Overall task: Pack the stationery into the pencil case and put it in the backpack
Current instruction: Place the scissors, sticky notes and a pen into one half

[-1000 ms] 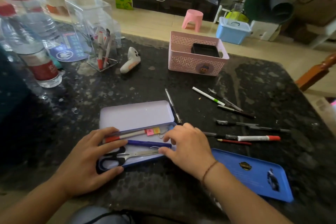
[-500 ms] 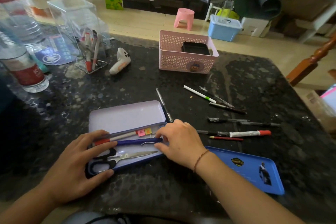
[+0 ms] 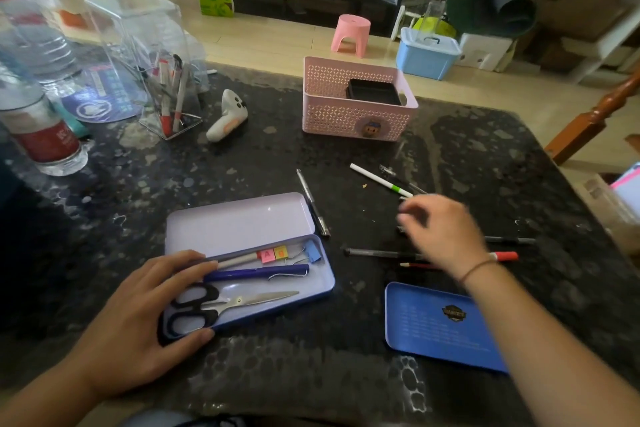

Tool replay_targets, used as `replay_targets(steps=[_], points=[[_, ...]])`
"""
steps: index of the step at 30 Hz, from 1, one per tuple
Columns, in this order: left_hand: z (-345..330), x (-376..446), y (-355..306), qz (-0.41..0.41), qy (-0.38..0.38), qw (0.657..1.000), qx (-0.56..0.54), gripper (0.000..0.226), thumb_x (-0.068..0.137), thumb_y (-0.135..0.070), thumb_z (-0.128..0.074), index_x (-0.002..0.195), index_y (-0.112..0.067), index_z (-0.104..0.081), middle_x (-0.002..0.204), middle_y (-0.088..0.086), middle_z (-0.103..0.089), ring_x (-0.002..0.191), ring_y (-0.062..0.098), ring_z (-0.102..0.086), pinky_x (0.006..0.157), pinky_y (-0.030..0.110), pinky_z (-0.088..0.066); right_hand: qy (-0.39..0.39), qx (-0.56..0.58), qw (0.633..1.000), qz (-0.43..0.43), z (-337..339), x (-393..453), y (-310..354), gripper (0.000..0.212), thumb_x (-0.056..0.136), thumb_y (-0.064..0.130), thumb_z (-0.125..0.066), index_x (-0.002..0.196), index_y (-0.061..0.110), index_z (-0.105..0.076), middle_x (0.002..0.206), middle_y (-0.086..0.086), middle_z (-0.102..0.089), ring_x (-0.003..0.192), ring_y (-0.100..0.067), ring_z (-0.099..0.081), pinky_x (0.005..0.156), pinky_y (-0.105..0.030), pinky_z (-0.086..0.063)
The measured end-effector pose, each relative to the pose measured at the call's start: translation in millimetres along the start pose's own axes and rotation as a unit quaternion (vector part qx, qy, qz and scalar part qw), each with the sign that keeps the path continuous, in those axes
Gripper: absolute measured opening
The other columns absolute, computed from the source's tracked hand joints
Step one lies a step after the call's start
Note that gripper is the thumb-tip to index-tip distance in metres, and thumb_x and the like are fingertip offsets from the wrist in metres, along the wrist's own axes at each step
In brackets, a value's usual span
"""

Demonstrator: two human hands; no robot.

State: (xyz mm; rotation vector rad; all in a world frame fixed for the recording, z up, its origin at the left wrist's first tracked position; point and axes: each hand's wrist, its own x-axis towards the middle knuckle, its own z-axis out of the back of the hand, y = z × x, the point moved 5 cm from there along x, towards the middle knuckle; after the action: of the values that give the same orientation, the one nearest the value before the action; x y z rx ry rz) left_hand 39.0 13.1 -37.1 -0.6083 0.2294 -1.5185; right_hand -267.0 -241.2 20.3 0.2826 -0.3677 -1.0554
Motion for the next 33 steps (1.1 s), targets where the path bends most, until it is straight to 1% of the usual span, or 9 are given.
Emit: replay_targets(steps=[3,6,15,17,18,20,24,28,33], points=[[1,-1,-2,-0.006,-0.001,1.0,-0.004,0.07,0.078,-0.07,-0.058,0.139,-0.038,-0.047,0.142,-0.012,-0.045,0.129,0.013,-0.047,0.101,0.044,-0.045,0.077,-0.132,0.986,-0.059,31,-5,-74,0.031,0.074,0.007,-0.066,0.087,0.035,-0.064,0.101,0.005,-0.064,0.1,-0.02,-0.058,0.086,-0.037,-0.049],[1,-3,-4,-0.013,0.004,1.0,-0.001,0.066,0.079,-0.065,-0.06,0.139,-0.04,-0.048,0.151,-0.011,-0.038,0.135,0.016,-0.043,0.105,0.046,-0.041,0.121,-0.166,0.978,-0.039,35,-24,-107,0.034,0.075,0.009,-0.07,0.093,0.038,-0.063,0.105,0.012,-0.058,0.102,-0.014,-0.049,0.089,-0.037,-0.046],[4,-7,-18,-0.096,0.014,0.994,0.054,0.048,0.078,-0.055,-0.067,0.122,-0.039,-0.064,0.15,0.0,-0.042,0.137,0.025,-0.039,0.111,0.053,-0.03,0.055,-0.205,0.977,0.025,25,-39,-140,0.034,0.077,0.03,-0.069,0.092,0.054,-0.051,0.098,0.006,-0.065,0.095,-0.019,-0.05,0.083,-0.044,-0.045],[3,-7,-18,-0.093,0.02,0.994,0.057,0.045,0.078,-0.055,-0.066,0.12,-0.039,-0.066,0.148,-0.001,-0.045,0.135,0.025,-0.041,0.11,0.052,-0.03,0.025,-0.17,0.985,0.031,32,-38,-116,0.016,0.085,0.044,-0.048,0.098,0.05,-0.055,0.099,0.002,-0.064,0.096,-0.02,-0.05,0.085,-0.043,-0.042],[3,-6,-18,-0.089,0.025,0.994,0.06,0.044,0.078,-0.055,-0.066,0.119,-0.04,-0.067,0.148,-0.002,-0.045,0.134,0.025,-0.042,0.109,0.053,-0.031,-0.001,-0.13,0.99,0.049,34,-38,-91,0.025,0.087,0.045,-0.042,0.104,0.04,-0.061,0.1,-0.001,-0.064,0.097,-0.021,-0.051,0.087,-0.042,-0.041],[2,-5,-17,-0.081,0.034,0.994,0.068,0.042,0.078,-0.055,-0.066,0.117,-0.04,-0.068,0.146,-0.004,-0.047,0.133,0.024,-0.042,0.108,0.053,-0.032,-0.022,-0.05,0.99,0.131,27,-45,-15,0.035,0.088,0.035,-0.044,0.108,0.018,-0.067,0.101,-0.002,-0.063,0.098,-0.02,-0.052,0.088,-0.035,-0.04],[1,-4,-16,-0.076,0.049,0.993,0.081,0.045,0.078,-0.057,-0.065,0.12,-0.04,-0.066,0.144,-0.006,-0.048,0.133,0.022,-0.041,0.109,0.051,-0.032,0.05,0.044,0.959,0.277,-25,-61,106,0.025,0.082,0.028,-0.059,0.104,0.018,-0.067,0.093,0.005,-0.066,0.085,-0.014,-0.059,0.078,-0.03,-0.049],[0,-4,-14,-0.064,0.054,0.994,0.064,0.046,0.08,-0.059,-0.065,0.122,-0.041,-0.065,0.144,-0.011,-0.047,0.136,0.02,-0.036,0.107,0.05,-0.037,0.09,0.012,0.945,0.315,-69,-61,133,0.014,0.077,0.02,-0.07,0.09,0.024,-0.066,0.087,0.006,-0.068,0.079,-0.018,-0.06,0.065,-0.035,-0.052],[0,-5,-11,-0.069,0.04,0.996,0.04,0.041,0.079,-0.053,-0.069,0.118,-0.038,-0.069,0.143,-0.01,-0.049,0.136,0.021,-0.038,0.104,0.05,-0.041,0.11,0.035,0.938,0.327,-89,-78,138,0.02,0.08,0.008,-0.056,0.091,0.018,-0.069,0.092,0.001,-0.067,0.086,-0.018,-0.059,0.072,-0.032,-0.054]])
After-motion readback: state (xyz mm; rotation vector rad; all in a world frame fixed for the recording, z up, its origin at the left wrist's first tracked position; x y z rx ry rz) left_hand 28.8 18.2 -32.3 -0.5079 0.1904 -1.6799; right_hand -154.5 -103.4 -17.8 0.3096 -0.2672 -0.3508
